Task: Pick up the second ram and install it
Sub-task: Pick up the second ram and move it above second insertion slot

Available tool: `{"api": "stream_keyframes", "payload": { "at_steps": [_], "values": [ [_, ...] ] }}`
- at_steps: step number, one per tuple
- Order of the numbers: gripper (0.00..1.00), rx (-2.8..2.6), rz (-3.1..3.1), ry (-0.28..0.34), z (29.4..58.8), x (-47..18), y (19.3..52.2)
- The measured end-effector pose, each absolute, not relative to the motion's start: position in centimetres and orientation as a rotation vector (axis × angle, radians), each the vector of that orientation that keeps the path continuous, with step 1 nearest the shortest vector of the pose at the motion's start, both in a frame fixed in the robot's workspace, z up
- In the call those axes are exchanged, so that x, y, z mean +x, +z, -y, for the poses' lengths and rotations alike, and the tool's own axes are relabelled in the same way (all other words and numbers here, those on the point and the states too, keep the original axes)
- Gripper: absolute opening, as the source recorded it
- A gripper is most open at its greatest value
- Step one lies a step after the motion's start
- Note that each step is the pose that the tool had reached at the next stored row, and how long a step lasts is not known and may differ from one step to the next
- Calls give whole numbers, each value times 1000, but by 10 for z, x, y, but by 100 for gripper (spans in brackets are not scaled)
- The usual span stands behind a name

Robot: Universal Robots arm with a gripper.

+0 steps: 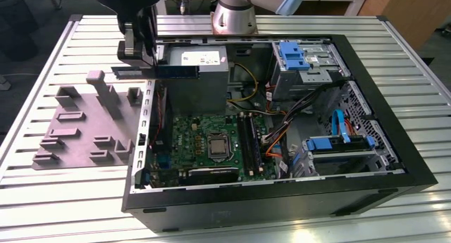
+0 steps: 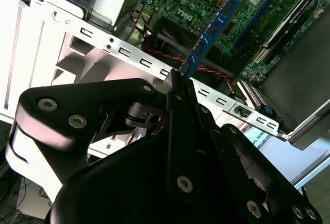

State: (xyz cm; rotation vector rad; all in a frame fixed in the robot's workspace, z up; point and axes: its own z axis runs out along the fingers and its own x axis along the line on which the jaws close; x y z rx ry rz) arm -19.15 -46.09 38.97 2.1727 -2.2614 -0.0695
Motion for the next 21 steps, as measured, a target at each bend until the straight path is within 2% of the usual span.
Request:
{"api": "stream_keyframes", "payload": {
  "at_steps": [21],
  "values": [
    [14, 2173, 2261, -70, 461, -171, 390]
  ]
}}
